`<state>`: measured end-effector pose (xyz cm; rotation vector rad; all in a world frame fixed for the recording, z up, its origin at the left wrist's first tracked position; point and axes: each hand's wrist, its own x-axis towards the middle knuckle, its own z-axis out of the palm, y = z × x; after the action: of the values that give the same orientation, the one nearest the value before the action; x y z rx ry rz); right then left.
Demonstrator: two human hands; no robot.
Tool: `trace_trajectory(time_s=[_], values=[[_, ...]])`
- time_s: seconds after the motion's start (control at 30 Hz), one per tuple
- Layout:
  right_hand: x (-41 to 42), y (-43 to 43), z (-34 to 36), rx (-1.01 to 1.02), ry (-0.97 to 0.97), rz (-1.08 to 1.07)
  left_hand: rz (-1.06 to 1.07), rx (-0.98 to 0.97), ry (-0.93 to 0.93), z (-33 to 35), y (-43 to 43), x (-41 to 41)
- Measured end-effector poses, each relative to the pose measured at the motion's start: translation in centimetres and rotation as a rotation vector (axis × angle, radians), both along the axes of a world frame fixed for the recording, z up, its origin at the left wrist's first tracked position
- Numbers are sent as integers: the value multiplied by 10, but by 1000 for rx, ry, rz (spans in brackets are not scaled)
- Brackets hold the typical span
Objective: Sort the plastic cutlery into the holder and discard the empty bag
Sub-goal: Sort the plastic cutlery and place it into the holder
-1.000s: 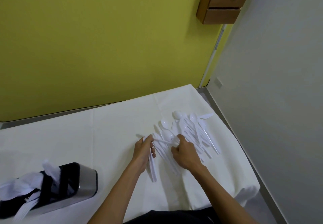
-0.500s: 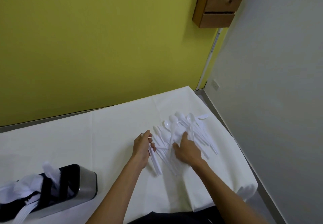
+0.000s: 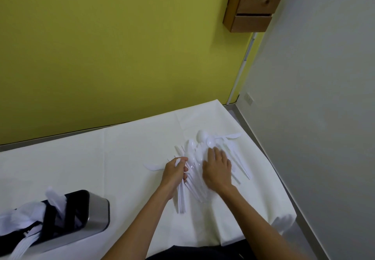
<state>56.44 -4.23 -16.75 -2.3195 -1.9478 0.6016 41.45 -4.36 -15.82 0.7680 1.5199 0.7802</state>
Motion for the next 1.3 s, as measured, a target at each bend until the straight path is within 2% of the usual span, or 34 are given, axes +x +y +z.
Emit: trace_trajectory(time_s=[0.17, 0.27, 0.33, 0.4, 0.5, 0.7, 0.9, 1.23, 1.3], values=[[-13, -14, -2, -29, 29, 149, -93, 91, 54, 4, 4, 9], [-4, -11, 6, 52, 90, 226, -193, 83, 101, 4, 5, 13], [8, -4, 9, 170, 145, 164, -211, 74, 137, 3, 7, 12], [21, 5, 12, 245, 159, -10, -198, 69, 184, 5, 10, 9], [36, 12, 11, 195, 109, -208, -172, 66, 231, 4, 12, 4], [45, 12, 10, 92, 71, -156, -161, 45, 235, 2, 12, -5], [43, -5, 14, 19, 230, -112, -111, 54, 213, 5, 11, -9], [52, -20, 20, 64, 264, -322, -68, 79, 142, 17, 19, 1], [54, -24, 24, 49, 350, -365, -69, 65, 131, 16, 19, 3]])
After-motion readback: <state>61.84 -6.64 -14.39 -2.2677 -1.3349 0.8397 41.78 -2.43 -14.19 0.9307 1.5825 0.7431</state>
